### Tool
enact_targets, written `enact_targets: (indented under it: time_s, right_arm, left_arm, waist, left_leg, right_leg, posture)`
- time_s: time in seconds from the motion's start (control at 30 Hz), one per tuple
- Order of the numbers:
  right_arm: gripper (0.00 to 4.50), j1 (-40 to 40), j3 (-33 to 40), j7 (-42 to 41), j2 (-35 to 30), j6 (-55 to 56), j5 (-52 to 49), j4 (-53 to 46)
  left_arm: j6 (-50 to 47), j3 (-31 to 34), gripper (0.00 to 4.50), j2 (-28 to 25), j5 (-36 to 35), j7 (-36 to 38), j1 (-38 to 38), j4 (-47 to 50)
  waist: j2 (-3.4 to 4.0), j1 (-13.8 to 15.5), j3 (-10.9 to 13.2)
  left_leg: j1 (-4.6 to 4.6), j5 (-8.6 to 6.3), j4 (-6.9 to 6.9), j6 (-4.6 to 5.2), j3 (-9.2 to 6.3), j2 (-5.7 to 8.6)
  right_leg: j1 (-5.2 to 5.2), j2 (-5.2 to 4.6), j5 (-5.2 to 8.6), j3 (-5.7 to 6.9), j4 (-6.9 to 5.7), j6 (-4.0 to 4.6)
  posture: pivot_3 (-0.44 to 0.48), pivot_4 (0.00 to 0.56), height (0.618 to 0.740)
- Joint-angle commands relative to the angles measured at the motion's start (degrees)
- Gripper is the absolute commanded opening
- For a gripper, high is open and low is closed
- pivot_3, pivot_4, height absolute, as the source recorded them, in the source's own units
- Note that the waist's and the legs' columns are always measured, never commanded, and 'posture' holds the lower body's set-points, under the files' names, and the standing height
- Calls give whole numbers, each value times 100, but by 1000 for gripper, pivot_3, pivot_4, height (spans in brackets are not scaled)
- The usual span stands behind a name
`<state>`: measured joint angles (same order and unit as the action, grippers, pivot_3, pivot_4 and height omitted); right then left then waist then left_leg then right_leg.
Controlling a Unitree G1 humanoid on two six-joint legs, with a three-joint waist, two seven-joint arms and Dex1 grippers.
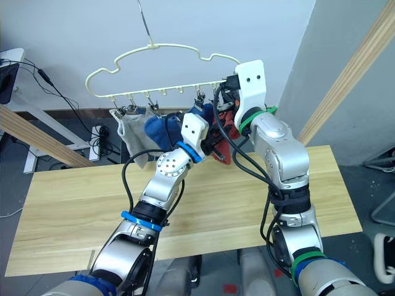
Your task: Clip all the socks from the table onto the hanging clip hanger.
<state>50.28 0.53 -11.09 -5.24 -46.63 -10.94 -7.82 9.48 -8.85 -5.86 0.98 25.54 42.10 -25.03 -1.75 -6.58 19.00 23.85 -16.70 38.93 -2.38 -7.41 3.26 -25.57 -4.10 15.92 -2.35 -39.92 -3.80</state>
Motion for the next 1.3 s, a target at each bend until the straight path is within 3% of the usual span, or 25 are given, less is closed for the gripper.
enact_targets:
  time_s: [0.03,0.7,1.03,1.07,1.17,1.3]
  right_arm:
    - [0,31,20,0,17,26,-115,-357]
    - [0,-60,-58,-32,-62,70,-35,-383]
    - [0,-157,-142,-91,-104,-40,-80,-466]
    - [654,-169,-95,-59,-74,-39,-98,-485]
    - [1676,-150,27,-23,-26,-46,-161,-521]
    - [2971,-131,142,30,-56,-82,-238,-587]
  left_arm:
    - [133,109,117,50,-86,-49,125,21]
    - [283,188,116,78,-331,133,-192,542]
    - [219,295,115,165,-423,11,53,577]
    - [210,291,115,170,-434,24,57,581]
    - [156,283,114,173,-467,61,20,620]
    - [-17,192,1303,122,-635,385,-159,816]
  waist:
    - [0,0,0]
    - [0,1,0]
    - [-1,1,0]
    - [0,1,0]
    - [-1,2,0]
    - [0,3,0]
  left_leg:
    - [0,0,1,0,0,0]
    - [1,0,1,0,0,1]
    - [2,0,0,1,1,1]
    - [1,0,0,1,1,1]
    - [1,0,0,1,0,1]
    - [1,0,1,1,0,1]
  right_leg:
    - [0,0,0,0,-1,0]
    - [0,0,0,0,1,0]
    - [0,0,0,0,0,0]
    - [0,0,0,0,0,0]
    - [0,0,0,0,0,0]
    - [0,0,0,-1,0,0]
  posture:
    - [-136,349,740]
    - [-133,360,740]
    - [-130,362,740]
    - [-130,362,740]
    - [-130,362,740]
    - [-125,361,740]
